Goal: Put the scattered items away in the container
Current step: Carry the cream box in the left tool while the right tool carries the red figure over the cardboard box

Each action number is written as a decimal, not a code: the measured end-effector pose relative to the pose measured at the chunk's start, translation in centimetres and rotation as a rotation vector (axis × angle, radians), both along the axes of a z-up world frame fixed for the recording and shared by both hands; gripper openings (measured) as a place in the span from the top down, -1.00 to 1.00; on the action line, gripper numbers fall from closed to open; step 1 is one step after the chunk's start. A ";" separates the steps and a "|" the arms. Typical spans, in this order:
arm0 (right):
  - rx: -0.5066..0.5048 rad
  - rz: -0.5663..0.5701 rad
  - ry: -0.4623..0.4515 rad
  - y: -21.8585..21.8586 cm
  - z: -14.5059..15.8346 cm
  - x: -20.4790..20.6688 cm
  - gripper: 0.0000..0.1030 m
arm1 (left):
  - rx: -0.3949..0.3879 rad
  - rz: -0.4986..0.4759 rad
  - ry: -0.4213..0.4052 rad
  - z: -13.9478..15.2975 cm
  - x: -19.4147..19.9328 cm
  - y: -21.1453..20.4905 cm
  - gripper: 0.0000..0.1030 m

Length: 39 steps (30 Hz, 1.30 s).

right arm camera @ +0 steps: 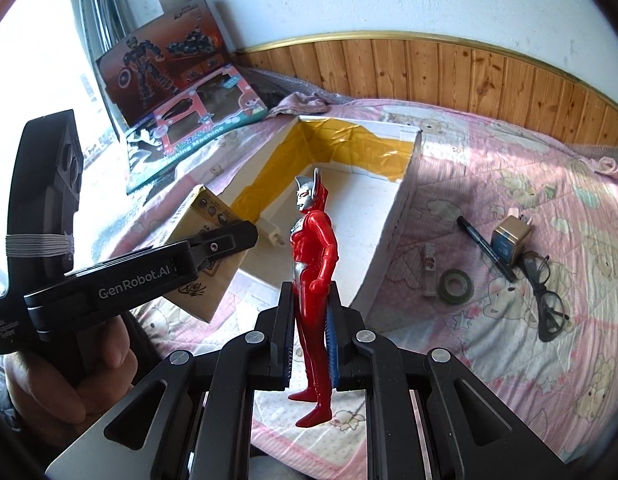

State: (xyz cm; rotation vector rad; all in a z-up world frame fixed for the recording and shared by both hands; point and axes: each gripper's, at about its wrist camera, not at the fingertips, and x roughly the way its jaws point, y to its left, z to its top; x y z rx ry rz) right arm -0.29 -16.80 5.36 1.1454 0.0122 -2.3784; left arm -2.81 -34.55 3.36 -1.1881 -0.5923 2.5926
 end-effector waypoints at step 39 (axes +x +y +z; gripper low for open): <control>-0.080 -0.008 -0.117 -2.8 -1.1 -15.2 0.74 | 0.042 0.010 -0.095 -0.6 -13.8 -3.3 0.55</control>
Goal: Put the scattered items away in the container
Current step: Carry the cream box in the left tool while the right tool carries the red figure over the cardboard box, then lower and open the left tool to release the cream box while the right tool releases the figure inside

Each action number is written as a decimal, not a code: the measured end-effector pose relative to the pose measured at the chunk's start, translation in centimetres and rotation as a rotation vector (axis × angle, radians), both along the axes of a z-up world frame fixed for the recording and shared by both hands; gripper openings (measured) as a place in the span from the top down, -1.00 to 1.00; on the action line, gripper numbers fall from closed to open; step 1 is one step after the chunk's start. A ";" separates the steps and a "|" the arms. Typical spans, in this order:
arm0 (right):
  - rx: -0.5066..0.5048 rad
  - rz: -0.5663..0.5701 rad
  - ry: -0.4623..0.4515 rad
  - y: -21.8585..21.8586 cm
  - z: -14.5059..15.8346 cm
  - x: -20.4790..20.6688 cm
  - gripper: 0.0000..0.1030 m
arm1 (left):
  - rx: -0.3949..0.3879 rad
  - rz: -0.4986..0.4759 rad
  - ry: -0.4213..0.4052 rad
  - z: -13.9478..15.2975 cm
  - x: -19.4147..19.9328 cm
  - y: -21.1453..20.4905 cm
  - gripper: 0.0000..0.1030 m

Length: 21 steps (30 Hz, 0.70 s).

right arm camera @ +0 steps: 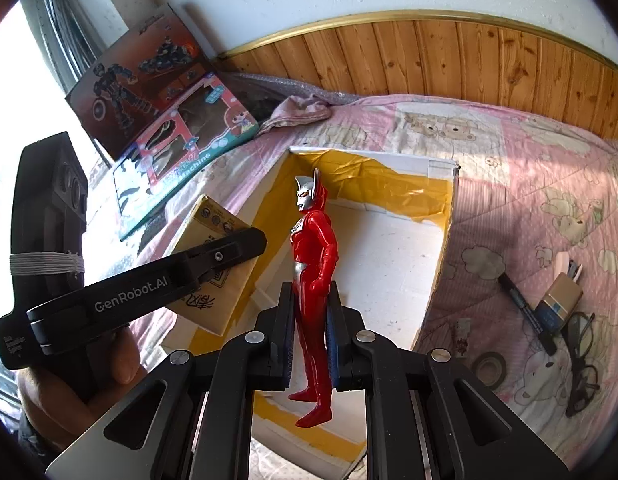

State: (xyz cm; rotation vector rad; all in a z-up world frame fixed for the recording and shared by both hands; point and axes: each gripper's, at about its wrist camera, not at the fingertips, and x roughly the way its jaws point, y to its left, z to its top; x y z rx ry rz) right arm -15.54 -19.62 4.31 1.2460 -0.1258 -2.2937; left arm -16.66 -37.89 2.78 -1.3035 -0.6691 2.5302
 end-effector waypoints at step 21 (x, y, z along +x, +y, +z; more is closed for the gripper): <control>0.222 0.106 -0.097 -1.9 -5.1 -9.0 0.73 | -0.164 0.015 -0.157 -4.6 -8.7 2.4 0.55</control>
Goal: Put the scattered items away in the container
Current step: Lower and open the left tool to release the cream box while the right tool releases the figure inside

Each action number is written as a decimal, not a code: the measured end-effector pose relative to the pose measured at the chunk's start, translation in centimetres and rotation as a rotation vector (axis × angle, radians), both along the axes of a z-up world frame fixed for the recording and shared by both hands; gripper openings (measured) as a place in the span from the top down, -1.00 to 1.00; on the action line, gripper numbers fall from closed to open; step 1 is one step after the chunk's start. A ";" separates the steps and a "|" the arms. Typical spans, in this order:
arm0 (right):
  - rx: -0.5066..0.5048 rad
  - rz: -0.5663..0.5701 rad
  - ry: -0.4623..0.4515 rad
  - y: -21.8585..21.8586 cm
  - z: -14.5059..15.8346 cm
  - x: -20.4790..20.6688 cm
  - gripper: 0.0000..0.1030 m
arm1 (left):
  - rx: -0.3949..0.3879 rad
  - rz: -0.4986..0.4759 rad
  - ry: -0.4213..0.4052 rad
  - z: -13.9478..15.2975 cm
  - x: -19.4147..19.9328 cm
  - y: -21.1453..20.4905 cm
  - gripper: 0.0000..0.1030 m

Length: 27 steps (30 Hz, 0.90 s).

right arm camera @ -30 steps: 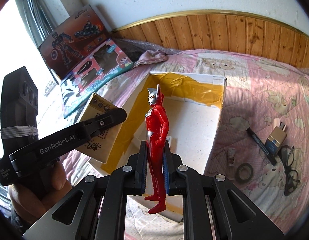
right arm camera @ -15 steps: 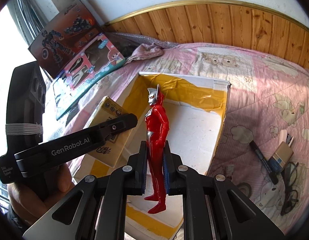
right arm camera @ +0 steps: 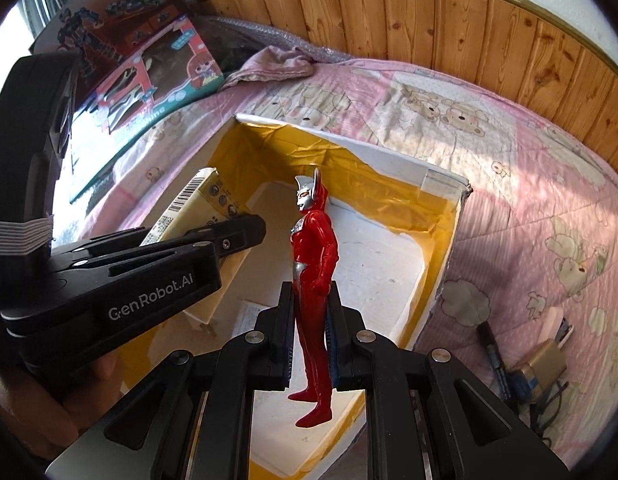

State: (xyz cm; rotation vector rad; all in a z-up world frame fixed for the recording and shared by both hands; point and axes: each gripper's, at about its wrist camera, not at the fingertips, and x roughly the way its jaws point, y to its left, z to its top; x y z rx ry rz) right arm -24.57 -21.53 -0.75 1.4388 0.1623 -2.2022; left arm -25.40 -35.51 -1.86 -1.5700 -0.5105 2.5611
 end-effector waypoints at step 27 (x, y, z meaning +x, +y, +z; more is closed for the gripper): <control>-0.359 -0.051 0.077 9.9 3.2 6.5 0.30 | -0.170 0.014 0.085 3.6 4.6 1.5 -0.04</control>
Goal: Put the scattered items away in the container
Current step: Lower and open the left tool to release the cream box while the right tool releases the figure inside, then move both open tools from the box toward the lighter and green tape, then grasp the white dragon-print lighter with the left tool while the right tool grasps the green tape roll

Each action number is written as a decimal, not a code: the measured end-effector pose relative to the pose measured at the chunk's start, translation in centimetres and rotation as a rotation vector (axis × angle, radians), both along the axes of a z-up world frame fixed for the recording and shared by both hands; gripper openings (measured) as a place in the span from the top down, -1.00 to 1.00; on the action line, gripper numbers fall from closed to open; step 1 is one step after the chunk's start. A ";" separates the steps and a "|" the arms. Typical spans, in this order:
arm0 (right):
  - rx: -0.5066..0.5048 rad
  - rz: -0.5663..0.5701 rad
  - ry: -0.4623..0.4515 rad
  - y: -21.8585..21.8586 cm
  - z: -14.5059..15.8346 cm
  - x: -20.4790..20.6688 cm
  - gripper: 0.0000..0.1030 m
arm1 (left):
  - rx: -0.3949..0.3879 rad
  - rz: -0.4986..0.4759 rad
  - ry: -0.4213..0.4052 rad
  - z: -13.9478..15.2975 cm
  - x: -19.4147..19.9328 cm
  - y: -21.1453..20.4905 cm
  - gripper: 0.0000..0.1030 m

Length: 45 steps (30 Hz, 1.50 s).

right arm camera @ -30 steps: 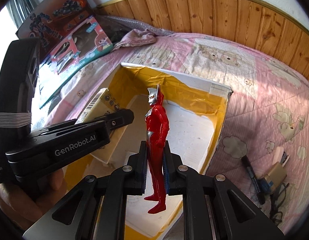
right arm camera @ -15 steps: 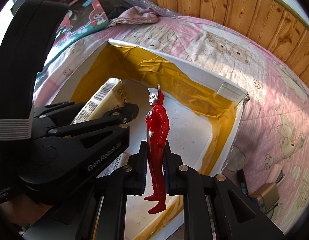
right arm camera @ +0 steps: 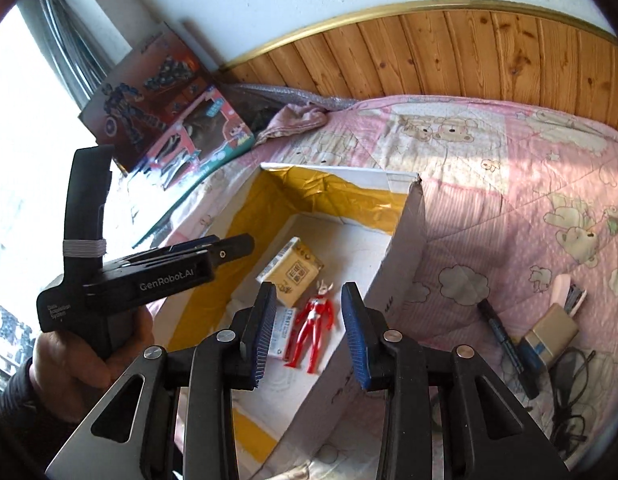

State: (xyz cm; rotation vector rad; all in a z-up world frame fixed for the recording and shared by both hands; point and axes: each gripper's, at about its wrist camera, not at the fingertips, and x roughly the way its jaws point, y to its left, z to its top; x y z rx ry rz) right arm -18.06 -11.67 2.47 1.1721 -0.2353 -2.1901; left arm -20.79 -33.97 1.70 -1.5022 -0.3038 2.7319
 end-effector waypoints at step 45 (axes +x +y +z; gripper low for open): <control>0.229 -0.237 -0.242 16.5 -12.6 3.7 0.74 | -0.040 -0.249 -0.092 -6.3 7.4 21.5 -0.04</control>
